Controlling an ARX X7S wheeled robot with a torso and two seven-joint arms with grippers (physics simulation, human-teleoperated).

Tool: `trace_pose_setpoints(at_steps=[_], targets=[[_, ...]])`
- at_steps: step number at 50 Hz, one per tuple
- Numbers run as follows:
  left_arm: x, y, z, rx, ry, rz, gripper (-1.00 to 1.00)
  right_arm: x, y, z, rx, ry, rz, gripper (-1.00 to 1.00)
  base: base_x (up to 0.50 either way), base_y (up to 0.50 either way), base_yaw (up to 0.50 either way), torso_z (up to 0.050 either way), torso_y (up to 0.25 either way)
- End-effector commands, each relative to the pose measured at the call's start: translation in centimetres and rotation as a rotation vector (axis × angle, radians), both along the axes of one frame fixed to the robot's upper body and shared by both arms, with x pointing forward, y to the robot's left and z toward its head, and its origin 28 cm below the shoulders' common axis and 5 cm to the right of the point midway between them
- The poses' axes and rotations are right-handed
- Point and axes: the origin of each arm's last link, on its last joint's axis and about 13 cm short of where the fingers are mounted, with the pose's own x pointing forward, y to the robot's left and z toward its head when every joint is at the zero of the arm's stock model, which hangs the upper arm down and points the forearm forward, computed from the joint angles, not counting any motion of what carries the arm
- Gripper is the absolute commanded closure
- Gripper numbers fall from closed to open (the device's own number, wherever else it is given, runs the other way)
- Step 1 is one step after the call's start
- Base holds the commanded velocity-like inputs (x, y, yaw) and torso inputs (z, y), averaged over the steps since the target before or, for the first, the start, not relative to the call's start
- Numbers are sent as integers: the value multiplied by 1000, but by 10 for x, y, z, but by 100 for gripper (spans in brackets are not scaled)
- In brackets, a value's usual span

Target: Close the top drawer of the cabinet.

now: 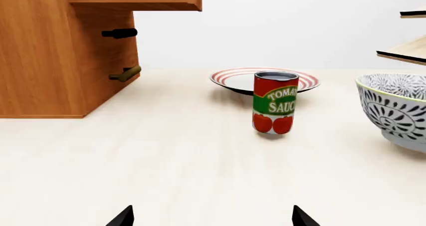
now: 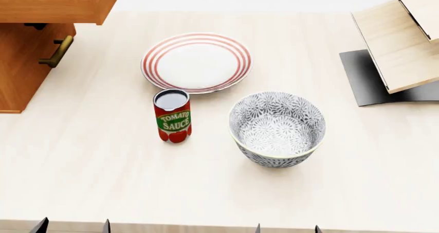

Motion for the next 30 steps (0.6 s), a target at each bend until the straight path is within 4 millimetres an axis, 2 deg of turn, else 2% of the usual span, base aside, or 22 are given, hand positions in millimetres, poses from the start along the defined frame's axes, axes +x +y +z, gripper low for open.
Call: trace_pose_setpoints(at_steps=[1, 14, 19, 22, 24, 30], targets=[[0, 0, 0, 0, 0, 0, -100, 0, 0, -1, -34, -3, 0, -100, 0, 0, 0, 0, 0], [-2, 0, 4, 8, -34, -2, -100, -1, 0, 4, -10, -21, 9, -100, 0, 0, 0, 0, 0], [0, 1, 24, -23, -60, 9, -100, 0, -1, 24, 12, -75, 0, -100, 0, 0, 0, 0, 0], [3, 3, 45, -55, -64, 12, -100, -2, -3, 41, 25, -126, -4, -100, 0, 0, 0, 0, 0], [3, 3, 45, -48, -65, 17, -100, -2, -3, 44, 31, -127, -6, -100, 0, 0, 0, 0, 0], [9, 8, 64, -59, -93, 80, -100, -4, -8, 72, 35, -210, -24, -100, 0, 0, 0, 0, 0]])
